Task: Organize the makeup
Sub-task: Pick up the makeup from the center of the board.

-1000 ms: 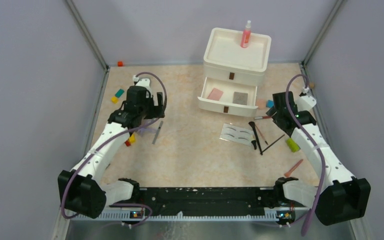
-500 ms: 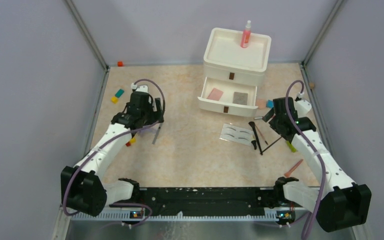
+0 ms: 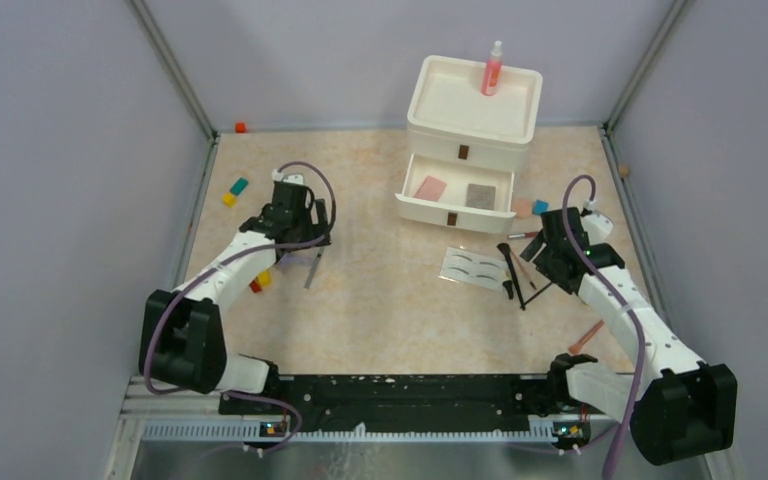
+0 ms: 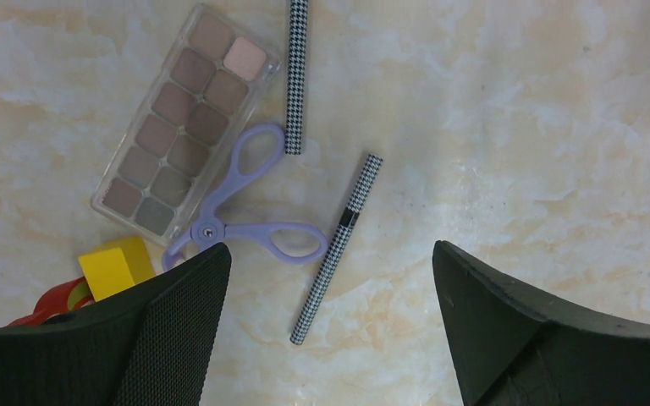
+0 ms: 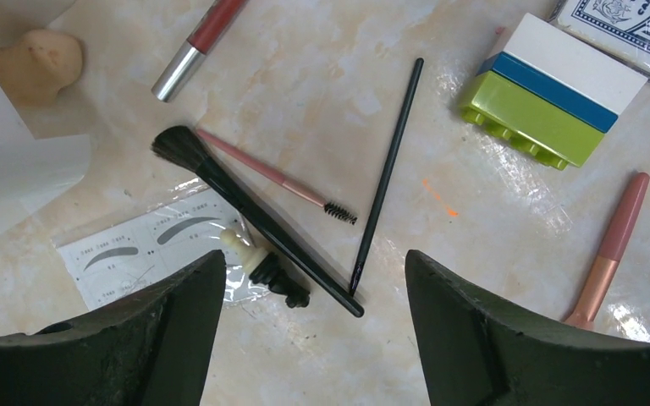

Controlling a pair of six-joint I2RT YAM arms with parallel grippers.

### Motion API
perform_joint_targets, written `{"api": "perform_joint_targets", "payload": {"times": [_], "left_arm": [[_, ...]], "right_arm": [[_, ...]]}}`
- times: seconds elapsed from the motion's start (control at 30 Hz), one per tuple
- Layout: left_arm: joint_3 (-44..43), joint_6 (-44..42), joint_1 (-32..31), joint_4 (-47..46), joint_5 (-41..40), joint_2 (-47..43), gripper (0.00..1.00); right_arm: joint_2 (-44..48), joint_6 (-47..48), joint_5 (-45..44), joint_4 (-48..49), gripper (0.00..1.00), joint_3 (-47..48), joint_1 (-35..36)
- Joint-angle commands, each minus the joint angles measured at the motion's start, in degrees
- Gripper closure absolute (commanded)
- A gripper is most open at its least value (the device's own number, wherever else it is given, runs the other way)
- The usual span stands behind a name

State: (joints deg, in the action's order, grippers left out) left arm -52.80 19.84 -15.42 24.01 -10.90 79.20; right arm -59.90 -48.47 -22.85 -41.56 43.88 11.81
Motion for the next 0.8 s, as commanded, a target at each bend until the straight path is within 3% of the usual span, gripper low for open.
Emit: {"api": "perform_joint_targets", "payload": {"times": [0.0, 0.27, 0.6, 0.77], "left_arm": [[-2.14, -0.28, 3.19, -4.86, 1.04, 2.46, 0.06], [-5.93, -2.05, 13.35, -7.51, 2.39, 8.09, 0.09], [-14.23, -5.72, 16.82, -7.71, 5.44, 20.96, 0.09], [-14.91, -6.83, 17.34, -7.31, 6.87, 23.32, 0.1]], "right_arm": [[0.84, 2.8, 1.82, 0.7, 0.24, 0.96, -0.4], [-1.19, 6.55, 5.35, 3.8, 0.25, 2.27, -0.47], [-7.32, 10.86, 9.36, 3.73, 0.25, 5.25, -0.44], [-5.52, 12.11, 9.26, 4.55, 0.25, 4.0, -0.48]]}}
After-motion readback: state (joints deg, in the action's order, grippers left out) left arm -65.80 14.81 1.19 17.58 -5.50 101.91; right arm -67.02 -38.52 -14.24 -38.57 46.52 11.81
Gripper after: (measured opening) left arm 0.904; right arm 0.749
